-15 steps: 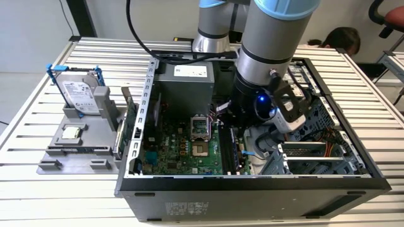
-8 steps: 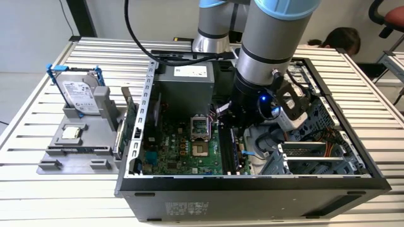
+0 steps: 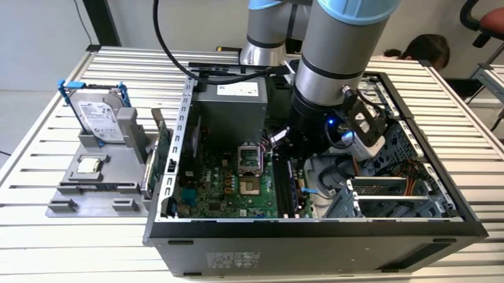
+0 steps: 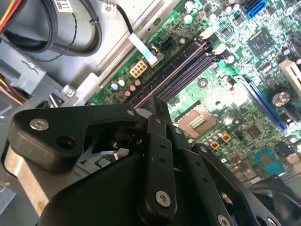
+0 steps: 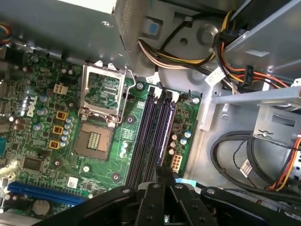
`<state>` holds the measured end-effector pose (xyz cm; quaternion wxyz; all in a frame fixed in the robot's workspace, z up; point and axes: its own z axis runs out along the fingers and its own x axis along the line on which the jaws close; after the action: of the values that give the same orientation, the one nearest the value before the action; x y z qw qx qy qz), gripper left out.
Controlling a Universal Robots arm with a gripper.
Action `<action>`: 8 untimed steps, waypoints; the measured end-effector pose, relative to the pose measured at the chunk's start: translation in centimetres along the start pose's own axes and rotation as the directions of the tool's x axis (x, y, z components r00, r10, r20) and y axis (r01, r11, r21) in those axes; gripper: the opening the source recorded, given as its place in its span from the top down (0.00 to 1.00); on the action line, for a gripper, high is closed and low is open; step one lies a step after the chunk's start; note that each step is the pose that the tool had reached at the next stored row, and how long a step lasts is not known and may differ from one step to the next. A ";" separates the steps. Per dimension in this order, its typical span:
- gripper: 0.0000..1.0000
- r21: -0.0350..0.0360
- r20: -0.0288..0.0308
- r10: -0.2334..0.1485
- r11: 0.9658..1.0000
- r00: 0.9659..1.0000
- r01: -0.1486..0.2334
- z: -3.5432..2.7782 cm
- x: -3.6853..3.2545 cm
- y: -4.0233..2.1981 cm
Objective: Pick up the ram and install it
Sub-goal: 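Press down the ram until it locks into place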
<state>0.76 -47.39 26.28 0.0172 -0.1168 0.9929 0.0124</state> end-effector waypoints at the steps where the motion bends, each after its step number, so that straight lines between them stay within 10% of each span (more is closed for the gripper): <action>1: 1.00 -0.001 0.000 -0.010 1.000 1.000 0.010 0.00 -0.01 0.01; 8: 1.00 -0.009 0.000 -0.074 0.997 0.997 0.074 -0.01 -0.03 0.01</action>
<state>0.79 -47.37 26.29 0.0171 -0.1537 0.9878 0.0160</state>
